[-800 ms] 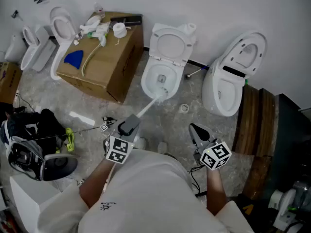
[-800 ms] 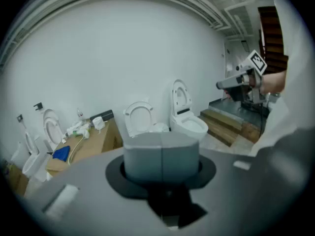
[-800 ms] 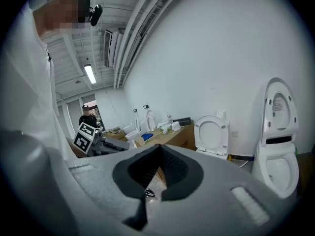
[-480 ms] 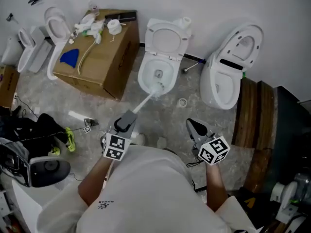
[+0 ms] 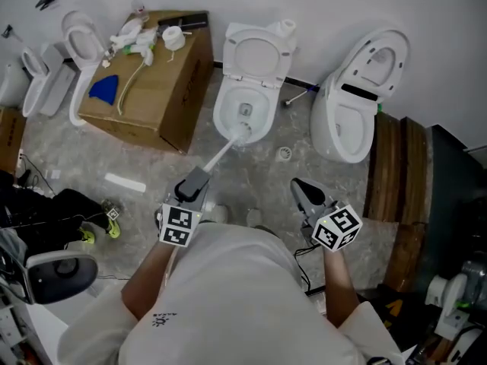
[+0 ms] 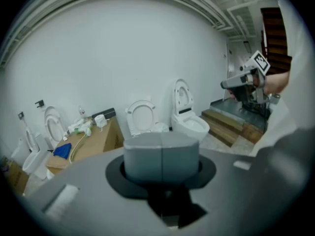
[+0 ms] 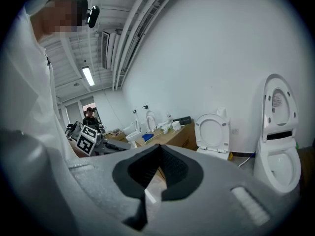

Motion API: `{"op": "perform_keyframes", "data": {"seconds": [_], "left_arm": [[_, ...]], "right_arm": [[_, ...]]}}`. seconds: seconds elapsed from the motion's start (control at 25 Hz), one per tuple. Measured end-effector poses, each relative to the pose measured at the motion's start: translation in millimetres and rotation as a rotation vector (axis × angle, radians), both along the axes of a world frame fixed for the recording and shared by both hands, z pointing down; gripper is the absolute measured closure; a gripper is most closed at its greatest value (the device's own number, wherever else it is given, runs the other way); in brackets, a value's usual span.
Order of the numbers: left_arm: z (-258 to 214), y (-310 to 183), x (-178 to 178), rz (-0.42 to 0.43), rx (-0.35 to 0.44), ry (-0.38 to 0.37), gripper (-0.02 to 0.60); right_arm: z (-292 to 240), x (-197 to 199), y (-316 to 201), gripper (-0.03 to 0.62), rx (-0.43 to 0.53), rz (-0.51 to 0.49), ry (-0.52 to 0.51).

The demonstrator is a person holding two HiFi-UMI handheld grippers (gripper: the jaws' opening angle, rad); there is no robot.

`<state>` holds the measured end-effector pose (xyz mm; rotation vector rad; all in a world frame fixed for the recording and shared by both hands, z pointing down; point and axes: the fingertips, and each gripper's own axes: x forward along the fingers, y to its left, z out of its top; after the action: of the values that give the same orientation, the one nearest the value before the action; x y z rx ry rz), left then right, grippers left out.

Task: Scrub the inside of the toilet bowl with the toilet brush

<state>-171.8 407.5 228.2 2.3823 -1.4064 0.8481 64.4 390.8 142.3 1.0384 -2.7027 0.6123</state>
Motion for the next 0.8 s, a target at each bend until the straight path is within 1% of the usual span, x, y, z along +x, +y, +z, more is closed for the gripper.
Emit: {"op": "perform_keyframes", "data": {"seconds": [0.16,0.32,0.52,0.8], "left_arm": [[3,-1,-8,0.009,-0.003,0.01,0.433],[6,-2,-17,0.029,-0.002,0.019,0.433],[8,-8,-33,0.045,0.004,0.022,0.433],[9,-9,-59,0.042,0.007,0.023,0.433]], "right_arm": [[0,-10,0,0.594,-0.004,0.005,0.001],[4,-21,0,0.594,-0.005,0.018,0.036],[4,-30,-1,0.594,-0.002,0.047,0.037],[4,-48,0,0.594,-0.001,0.066,0.042]]}}
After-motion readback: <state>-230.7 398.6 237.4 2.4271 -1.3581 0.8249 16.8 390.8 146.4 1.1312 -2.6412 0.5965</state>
